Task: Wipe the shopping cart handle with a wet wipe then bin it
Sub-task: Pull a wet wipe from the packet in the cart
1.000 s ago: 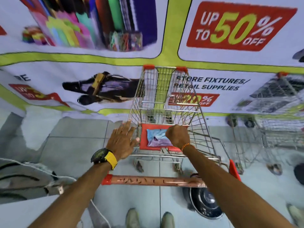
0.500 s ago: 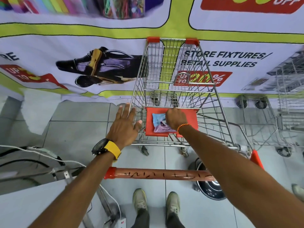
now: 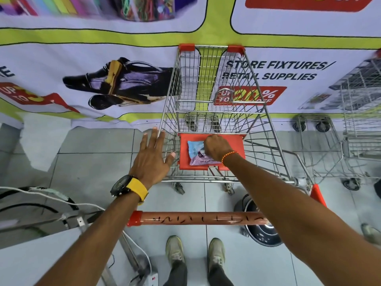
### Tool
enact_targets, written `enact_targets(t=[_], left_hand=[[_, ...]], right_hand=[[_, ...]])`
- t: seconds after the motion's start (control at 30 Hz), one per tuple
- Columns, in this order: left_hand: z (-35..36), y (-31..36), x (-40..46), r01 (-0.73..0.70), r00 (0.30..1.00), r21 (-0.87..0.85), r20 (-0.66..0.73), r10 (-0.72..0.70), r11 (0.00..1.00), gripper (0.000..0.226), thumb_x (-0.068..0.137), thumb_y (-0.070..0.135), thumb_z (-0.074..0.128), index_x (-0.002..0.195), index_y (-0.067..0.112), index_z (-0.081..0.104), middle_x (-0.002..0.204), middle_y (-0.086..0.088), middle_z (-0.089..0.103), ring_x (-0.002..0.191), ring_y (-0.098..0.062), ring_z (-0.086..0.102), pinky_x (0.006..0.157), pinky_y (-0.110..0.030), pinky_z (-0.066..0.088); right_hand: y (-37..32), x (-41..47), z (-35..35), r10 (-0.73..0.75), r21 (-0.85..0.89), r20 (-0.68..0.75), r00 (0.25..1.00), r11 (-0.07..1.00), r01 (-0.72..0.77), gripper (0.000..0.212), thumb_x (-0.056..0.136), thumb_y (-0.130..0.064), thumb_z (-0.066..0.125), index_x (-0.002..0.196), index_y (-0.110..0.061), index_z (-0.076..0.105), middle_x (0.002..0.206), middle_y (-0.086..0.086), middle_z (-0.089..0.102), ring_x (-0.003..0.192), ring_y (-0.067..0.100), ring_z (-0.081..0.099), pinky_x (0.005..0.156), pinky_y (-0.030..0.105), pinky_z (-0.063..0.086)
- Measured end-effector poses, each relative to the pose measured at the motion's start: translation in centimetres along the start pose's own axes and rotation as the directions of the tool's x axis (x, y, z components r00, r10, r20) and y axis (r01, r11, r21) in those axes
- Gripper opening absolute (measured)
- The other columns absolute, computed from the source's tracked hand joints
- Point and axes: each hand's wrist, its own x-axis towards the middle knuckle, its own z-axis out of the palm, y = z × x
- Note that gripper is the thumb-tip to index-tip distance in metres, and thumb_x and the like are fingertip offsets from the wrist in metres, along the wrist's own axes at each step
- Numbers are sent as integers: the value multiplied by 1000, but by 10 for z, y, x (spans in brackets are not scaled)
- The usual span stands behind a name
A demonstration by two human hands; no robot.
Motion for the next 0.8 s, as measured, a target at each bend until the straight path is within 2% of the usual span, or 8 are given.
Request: enact_targets(t=[0.17, 0.3, 0.43, 0.53, 0.63, 0.7, 0.8], left_hand=[[0, 1, 0, 0, 1000, -1, -14, 0, 1000, 80, 96, 48, 48, 158, 19, 8, 169, -7, -1, 156, -33, -3, 127, -44, 7], [0, 1, -1, 9, 1000, -5, -12, -9, 1000, 82, 95, 48, 51, 158, 19, 8, 169, -7, 0, 155, -35, -1, 126, -45, 8], [0, 3, -2, 29, 1000, -16, -9, -29, 999, 85, 94, 48, 53, 158, 20, 6, 169, -7, -1, 155, -36, 0, 124, -46, 12], [0, 3, -2, 32, 999, -26, -7, -32, 999, 86, 93, 48, 54, 158, 20, 6, 169, -7, 0, 155, -37, 2, 124, -47, 14], [0, 3, -3, 33, 999, -36, -6, -33, 999, 86, 93, 47, 54, 158, 19, 6, 169, -7, 0, 155, -38, 1, 125, -47, 13], [0, 3, -3, 33, 999, -37, -4, -33, 999, 86, 93, 48, 54, 158, 20, 5, 169, -7, -1, 155, -37, 1, 125, -46, 12], [0, 4, -3, 22, 1000, -29, 1, -22, 999, 86, 93, 47, 53, 158, 19, 5, 169, -8, -2, 155, -37, 1, 127, -47, 11]], right_hand=[[-1, 1, 3, -36, -11, -2, 999, 999, 36, 22, 100, -15, 58, 109, 3, 66, 114, 24, 67, 106, 39, 65, 87, 44, 54], [1, 2, 6, -81, 4, 27, 996, 997, 81, 32, 101, -26, 60, 117, 1, 68, 118, 21, 66, 110, 37, 63, 93, 44, 55], [3, 1, 7, -105, 41, 48, 993, 994, 104, 43, 101, -39, 57, 120, -2, 68, 121, 20, 61, 114, 36, 57, 100, 42, 48], [7, -3, 4, -100, 110, 40, 994, 989, 95, 39, 99, -33, 58, 115, 2, 68, 119, 23, 61, 111, 37, 58, 97, 40, 46], [10, -8, -4, -83, 156, 51, 995, 985, 74, 30, 95, -24, 59, 91, 5, 65, 113, 27, 68, 94, 36, 62, 83, 40, 49], [12, -11, -8, -86, 172, 56, 995, 982, 75, 29, 94, -21, 58, 96, 6, 66, 113, 25, 71, 98, 38, 66, 85, 42, 55], [14, -17, -10, -93, 190, 9, 996, 978, 90, 24, 95, -16, 56, 107, 3, 62, 111, 24, 72, 101, 39, 66, 83, 41, 53]])
